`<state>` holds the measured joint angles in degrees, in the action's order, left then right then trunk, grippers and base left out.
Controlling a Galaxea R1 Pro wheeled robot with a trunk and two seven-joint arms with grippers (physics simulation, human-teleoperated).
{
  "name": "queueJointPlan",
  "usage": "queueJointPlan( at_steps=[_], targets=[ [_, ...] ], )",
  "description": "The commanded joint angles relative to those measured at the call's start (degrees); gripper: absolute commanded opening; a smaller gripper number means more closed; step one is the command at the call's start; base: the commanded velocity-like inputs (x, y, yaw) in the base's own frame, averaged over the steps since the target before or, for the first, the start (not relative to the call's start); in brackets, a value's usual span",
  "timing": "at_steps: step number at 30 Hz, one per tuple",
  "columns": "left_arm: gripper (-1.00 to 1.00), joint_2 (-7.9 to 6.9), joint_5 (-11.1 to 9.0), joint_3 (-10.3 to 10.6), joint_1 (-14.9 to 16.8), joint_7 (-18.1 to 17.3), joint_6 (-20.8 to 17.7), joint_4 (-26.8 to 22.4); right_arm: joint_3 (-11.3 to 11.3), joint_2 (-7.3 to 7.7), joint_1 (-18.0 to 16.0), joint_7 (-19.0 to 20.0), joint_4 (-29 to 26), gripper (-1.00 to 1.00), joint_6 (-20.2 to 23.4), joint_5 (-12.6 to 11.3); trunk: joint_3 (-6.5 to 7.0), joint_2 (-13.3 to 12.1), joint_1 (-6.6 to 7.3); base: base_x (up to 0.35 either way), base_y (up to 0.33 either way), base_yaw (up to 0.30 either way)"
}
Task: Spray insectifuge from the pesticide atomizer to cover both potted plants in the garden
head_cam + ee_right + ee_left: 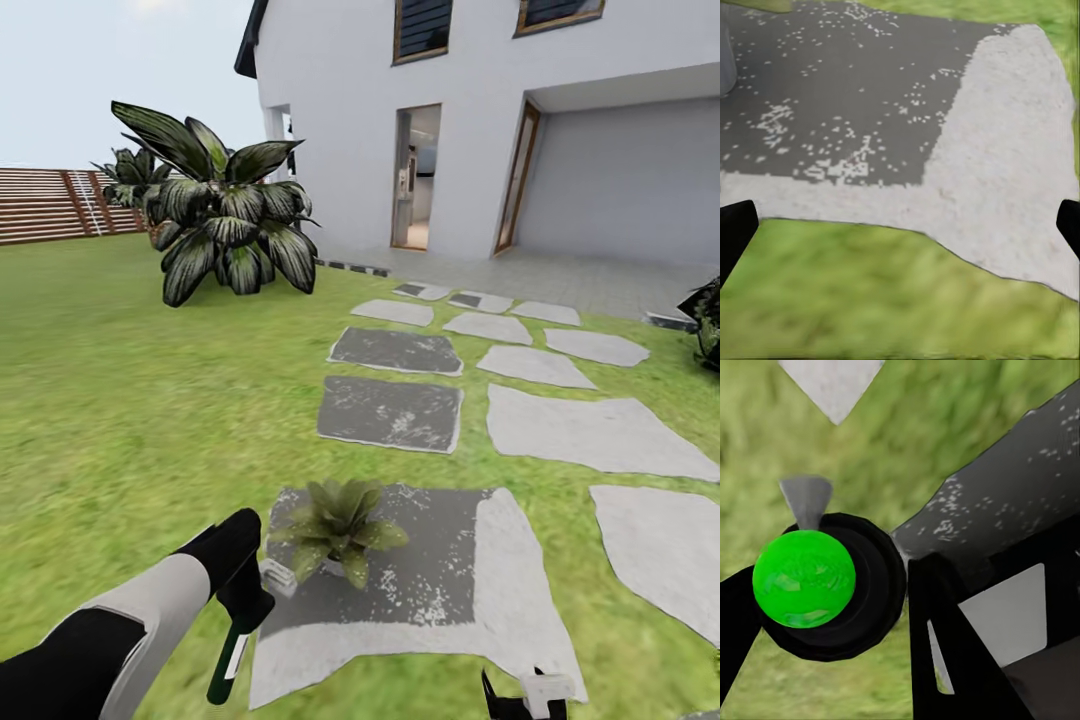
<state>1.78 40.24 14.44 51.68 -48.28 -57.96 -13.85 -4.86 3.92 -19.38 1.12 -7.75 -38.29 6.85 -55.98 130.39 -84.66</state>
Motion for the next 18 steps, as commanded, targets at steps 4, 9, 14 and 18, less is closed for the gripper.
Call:
queueJointPlan(
  at_steps=[4, 9, 14, 18],
  targets=[
    [-1.00, 0.21, 0.6, 0.1, -0.4, -0.6, -0.1, -0.1, -0.5, 0.03, 0.0, 0.1, 0.0, 1.00, -0.2, 0.5, -0.05, 0.0, 0.01, 0.000, 0.312, -0.299],
    [-1.00, 0.20, 0.6, 0.5, -0.8, -0.6, 0.0, -0.1, -0.5, 0.04, 0.0, 0.1, 0.0, 1.00, -0.2, 0.5, -0.05, 0.0, 0.01, 0.000, 0.312, -0.300],
    [-1.00, 0.03, 0.6, 0.5, -0.7, -0.6, 0.1, -0.1, -0.6, 0.04, 0.0, 0.0, 0.0, 1.00, -0.2, 0.5, -0.05, 0.0, 0.01, 0.000, 0.312, -0.300],
    [-1.00, -0.20, 0.6, 0.5, -0.5, -0.6, 0.3, -0.1, -0.7, 0.16, 0.0, 0.0, 0.0, 1.00, -0.2, 0.4, -0.05, 0.0, 0.01, 0.000, 0.315, -0.297]
  ],
)
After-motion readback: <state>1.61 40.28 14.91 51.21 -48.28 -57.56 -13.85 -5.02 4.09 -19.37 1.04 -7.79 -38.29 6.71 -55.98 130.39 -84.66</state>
